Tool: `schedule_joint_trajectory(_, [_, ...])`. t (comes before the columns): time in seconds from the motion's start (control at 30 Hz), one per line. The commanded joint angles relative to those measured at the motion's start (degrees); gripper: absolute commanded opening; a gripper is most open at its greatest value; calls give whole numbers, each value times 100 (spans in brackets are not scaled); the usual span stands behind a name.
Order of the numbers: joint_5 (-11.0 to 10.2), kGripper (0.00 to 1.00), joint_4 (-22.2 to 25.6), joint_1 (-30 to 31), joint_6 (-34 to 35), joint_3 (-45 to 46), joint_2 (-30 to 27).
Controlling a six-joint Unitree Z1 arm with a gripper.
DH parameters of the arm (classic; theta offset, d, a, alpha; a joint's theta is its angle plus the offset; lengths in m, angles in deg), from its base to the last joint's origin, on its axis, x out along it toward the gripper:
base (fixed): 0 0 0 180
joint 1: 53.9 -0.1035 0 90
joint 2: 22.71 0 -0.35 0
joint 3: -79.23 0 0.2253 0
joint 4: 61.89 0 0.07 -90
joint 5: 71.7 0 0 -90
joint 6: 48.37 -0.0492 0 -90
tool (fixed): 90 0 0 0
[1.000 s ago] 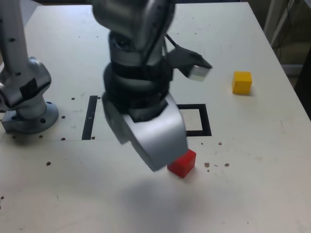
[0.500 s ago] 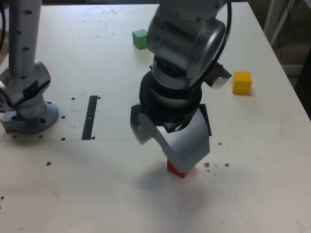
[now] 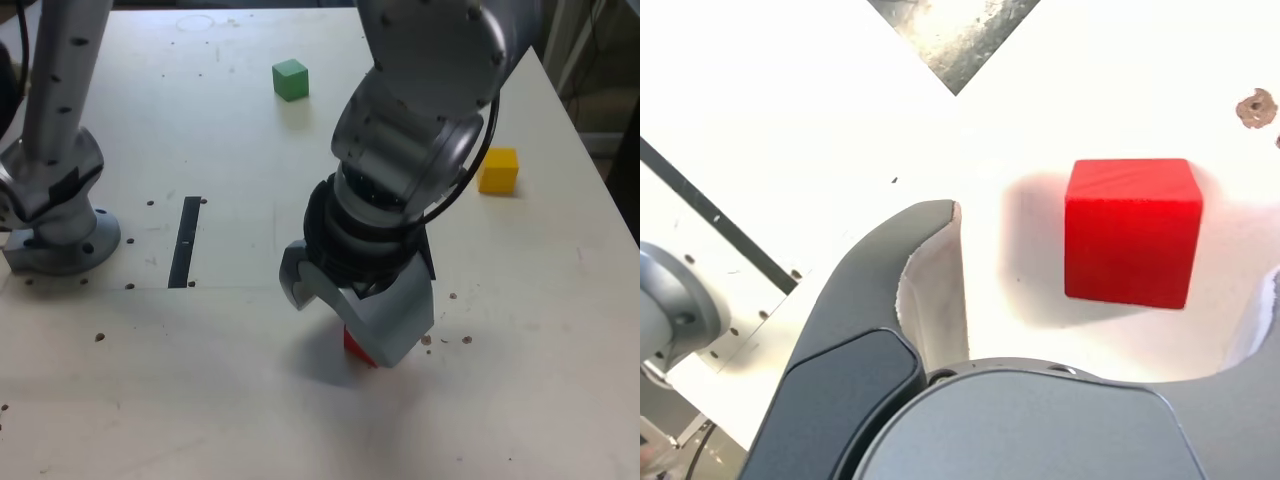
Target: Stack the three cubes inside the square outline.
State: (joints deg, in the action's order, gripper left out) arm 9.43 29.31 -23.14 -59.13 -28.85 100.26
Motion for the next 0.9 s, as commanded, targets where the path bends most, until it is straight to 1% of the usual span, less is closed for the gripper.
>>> schedule_joint_trajectory(0.0, [6, 96, -44, 9, 35, 35, 26])
schedule_joint_trajectory(0.27, [30, 83, -95, 9, 88, 8, 80])
schedule_joint_trajectory(0.33, [20, 78, -121, 9, 94, -24, 96])
schedule_joint_trajectory(0.53, [-125, 50, -265, 9, 220, -82, 104])
schedule_joint_trajectory(0.63, [-162, 41, -332, 9, 302, -80, 102])
schedule_joint_trajectory(0.73, [-143, 31, -364, 19, 380, -63, 88])
schedule_joint_trajectory(0.8, [-87, 22, -368, 39, 425, -42, 65])
schedule_joint_trajectory(0.87, [-22, 17, -372, 52, 437, -28, 55])
